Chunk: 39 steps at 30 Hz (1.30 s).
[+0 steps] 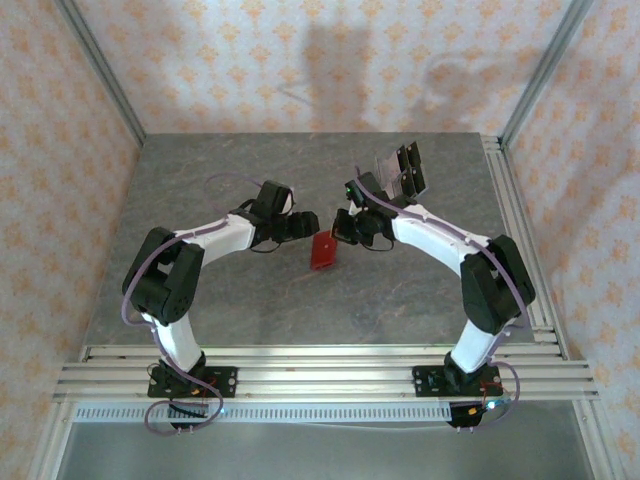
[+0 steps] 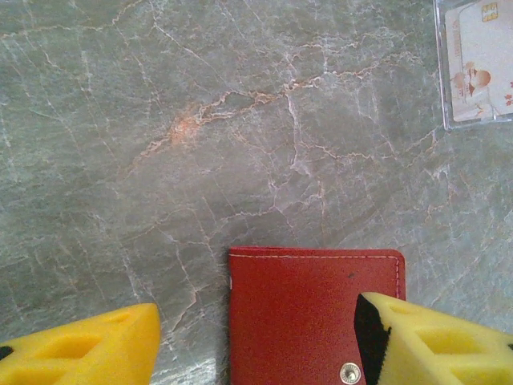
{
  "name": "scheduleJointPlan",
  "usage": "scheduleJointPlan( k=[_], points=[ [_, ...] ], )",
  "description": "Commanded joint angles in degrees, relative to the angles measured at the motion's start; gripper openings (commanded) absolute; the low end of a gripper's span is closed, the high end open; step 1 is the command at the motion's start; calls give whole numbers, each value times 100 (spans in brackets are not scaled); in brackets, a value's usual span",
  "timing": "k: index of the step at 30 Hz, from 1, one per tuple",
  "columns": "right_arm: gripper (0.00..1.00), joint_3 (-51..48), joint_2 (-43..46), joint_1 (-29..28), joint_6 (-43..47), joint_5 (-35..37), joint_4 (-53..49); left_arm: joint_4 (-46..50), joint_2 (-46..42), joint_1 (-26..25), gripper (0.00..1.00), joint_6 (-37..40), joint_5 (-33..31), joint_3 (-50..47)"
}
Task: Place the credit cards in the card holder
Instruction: Open the card holder at the center of the table.
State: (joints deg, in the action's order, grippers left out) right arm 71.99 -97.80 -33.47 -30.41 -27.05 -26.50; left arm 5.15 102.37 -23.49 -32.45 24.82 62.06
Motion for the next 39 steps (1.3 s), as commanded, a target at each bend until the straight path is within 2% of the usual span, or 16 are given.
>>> scheduleJointPlan(
  k=[1, 11, 18, 29, 39],
  points=[
    [0, 188, 304, -38, -75, -2, -6, 136, -268, 24, 66, 151, 12, -28],
    [0, 310, 538, -39, -185, -50, 32, 223, -396, -2, 67, 151, 12, 43],
    [0, 204, 456, 22, -22, 239, -145, 339, -428, 2, 67, 351, -123, -15],
    [0, -827, 523, 844, 20, 470, -102, 599, -253, -6, 65, 406, -408, -42],
    [0, -906, 272, 1422, 556, 761, -809, 1116, -15, -49, 64, 557, -688, 229]
  ],
)
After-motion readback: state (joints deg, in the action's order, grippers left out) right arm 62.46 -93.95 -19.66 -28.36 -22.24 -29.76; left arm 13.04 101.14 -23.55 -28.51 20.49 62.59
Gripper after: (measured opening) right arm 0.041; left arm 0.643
